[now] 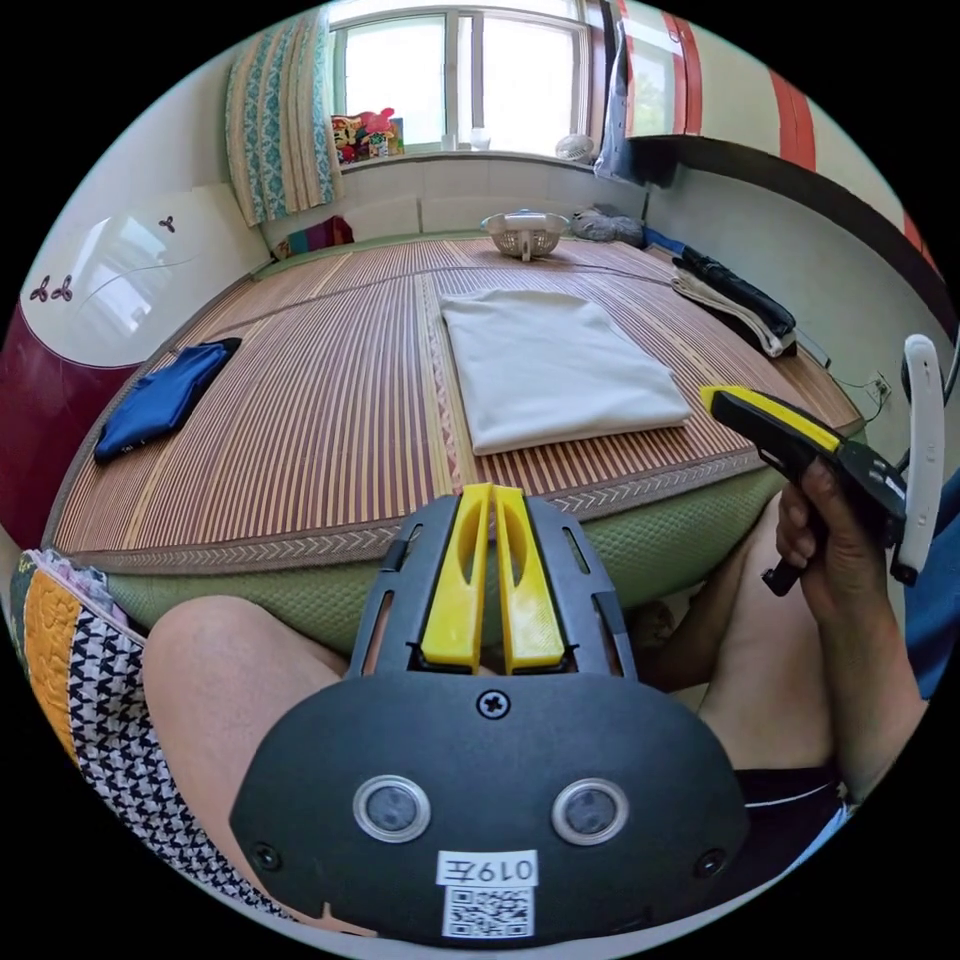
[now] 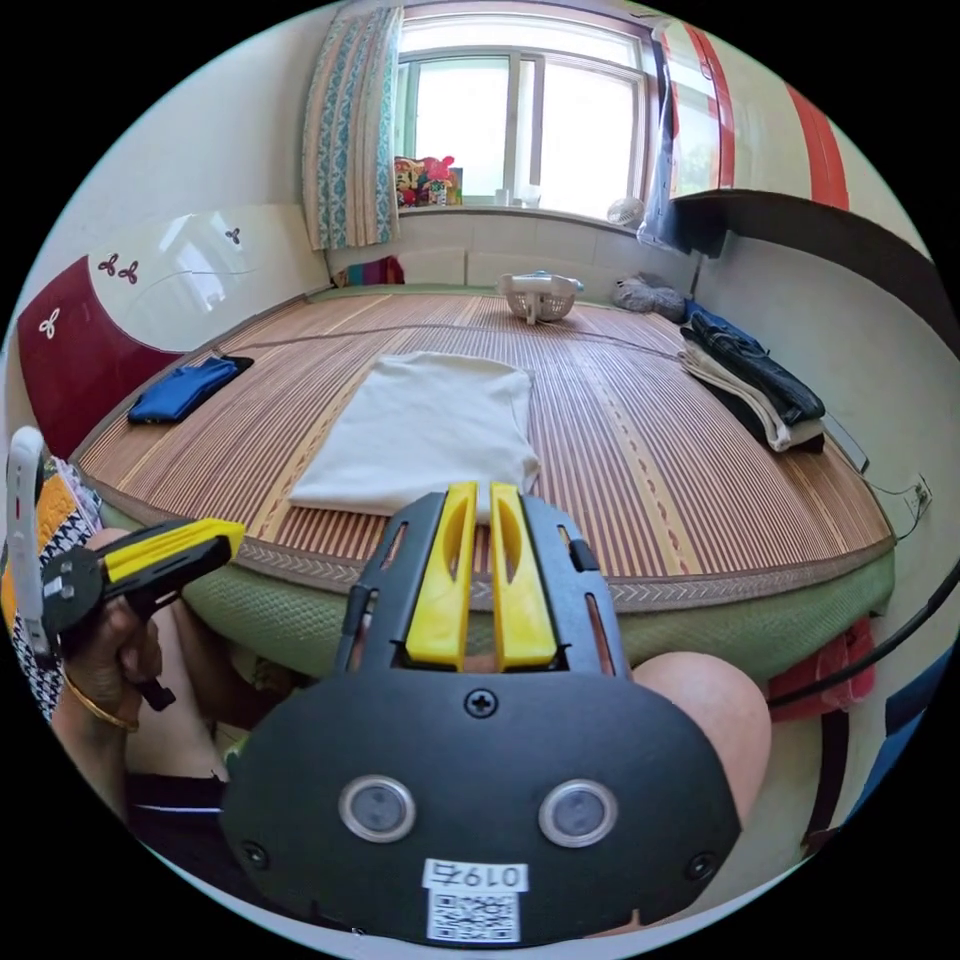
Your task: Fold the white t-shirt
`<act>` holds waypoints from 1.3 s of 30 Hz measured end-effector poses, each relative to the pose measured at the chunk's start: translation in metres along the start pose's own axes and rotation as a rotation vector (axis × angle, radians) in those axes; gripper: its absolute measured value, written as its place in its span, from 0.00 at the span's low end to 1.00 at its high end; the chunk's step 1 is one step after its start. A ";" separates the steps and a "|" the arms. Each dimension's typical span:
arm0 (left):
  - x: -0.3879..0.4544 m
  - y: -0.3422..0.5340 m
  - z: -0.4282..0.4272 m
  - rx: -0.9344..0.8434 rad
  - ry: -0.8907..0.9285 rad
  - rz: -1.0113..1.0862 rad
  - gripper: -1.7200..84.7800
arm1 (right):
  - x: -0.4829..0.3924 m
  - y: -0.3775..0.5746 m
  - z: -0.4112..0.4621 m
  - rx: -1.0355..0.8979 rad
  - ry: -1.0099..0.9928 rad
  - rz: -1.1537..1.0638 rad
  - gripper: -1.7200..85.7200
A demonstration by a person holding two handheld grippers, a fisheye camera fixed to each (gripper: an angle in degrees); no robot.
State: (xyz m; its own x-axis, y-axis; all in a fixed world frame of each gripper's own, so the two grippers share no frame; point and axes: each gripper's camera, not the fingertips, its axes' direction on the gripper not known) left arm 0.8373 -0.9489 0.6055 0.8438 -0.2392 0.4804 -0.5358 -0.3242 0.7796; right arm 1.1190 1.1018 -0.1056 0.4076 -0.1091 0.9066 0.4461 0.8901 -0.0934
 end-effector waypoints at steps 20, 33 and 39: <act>0.034 -0.062 -0.007 0.002 -0.009 0.393 0.12 | -0.025 0.006 -0.007 0.005 -0.190 -0.104 0.10; 0.101 -0.044 0.021 0.030 -0.313 1.120 0.10 | -0.027 -0.008 0.013 -0.116 -0.168 -0.088 0.11; 0.117 -0.051 0.017 0.050 -0.267 1.160 0.09 | -0.029 -0.017 0.013 -0.137 -0.154 -0.115 0.11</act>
State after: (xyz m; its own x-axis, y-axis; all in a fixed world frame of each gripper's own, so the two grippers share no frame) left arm 0.9634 -0.9756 0.6151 -0.1752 -0.5943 0.7850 -0.9805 0.1779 -0.0841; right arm 1.0895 1.0954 -0.1251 0.2267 -0.1280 0.9655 0.5907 0.8062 -0.0318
